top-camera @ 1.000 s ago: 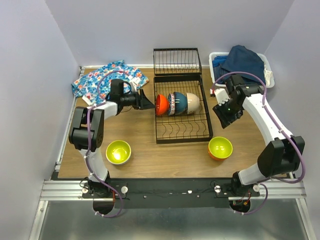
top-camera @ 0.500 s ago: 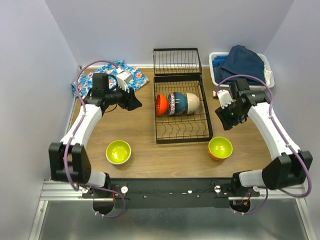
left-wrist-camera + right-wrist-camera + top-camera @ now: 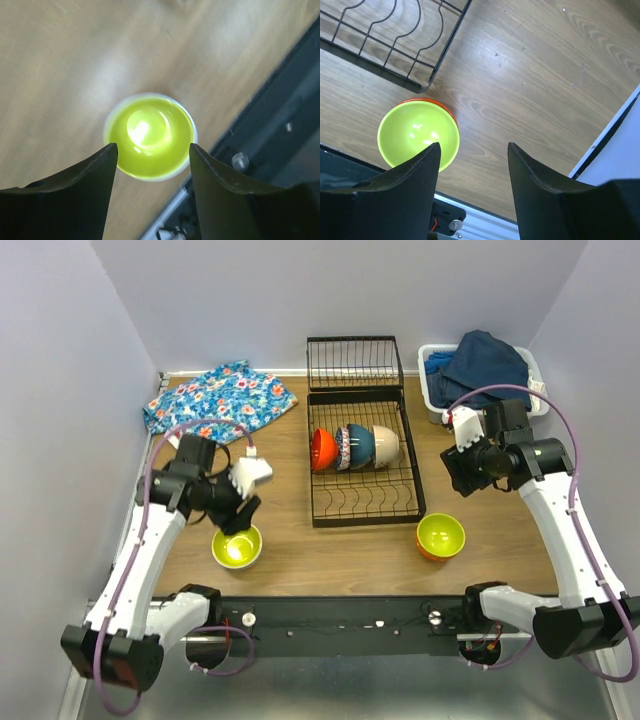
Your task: Load the bowls into the dish rack
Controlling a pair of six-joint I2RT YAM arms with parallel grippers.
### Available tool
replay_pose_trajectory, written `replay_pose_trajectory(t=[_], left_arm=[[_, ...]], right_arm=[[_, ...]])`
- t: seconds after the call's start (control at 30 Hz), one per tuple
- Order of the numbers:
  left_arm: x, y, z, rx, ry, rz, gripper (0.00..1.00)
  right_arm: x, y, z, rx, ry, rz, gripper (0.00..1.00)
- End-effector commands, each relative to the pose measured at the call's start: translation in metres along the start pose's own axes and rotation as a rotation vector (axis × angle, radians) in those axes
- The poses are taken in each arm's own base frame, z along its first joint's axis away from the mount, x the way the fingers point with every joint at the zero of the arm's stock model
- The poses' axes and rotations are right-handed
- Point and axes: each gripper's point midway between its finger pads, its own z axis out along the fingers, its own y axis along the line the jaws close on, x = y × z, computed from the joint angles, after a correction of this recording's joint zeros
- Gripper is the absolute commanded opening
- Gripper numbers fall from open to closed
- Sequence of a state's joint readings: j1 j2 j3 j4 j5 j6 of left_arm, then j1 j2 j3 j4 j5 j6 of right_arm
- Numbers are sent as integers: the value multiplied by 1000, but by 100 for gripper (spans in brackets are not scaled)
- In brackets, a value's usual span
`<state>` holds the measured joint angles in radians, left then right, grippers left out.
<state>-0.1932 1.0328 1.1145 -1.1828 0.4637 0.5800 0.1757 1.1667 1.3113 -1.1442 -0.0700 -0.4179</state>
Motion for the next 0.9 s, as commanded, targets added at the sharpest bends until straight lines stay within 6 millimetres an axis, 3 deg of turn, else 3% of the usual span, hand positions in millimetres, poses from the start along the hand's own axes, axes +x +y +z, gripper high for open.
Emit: replay_pose_trajectory(t=[0.0, 0.1, 0.17, 0.23, 0.5, 0.77, 0.87], left_arm=[[65, -17, 11, 8, 210, 79, 70], [72, -6, 22, -31, 239, 50, 71], [75, 12, 27, -117, 267, 19, 71], [80, 15, 31, -128, 288, 3, 70], [91, -25, 53, 133, 299, -37, 70], [92, -24, 71, 196, 322, -44, 75], [96, -35, 73, 286, 364, -67, 75]], right_arm=[[-2, 16, -1, -86, -29, -26, 64], [3, 28, 0, -146, -31, -47, 65], [12, 30, 5, -156, -5, -54, 65], [17, 26, 12, -136, 18, -62, 65], [14, 26, 19, -147, 35, -50, 66], [11, 27, 22, -166, 45, -41, 66], [14, 27, 25, -170, 55, -44, 66]])
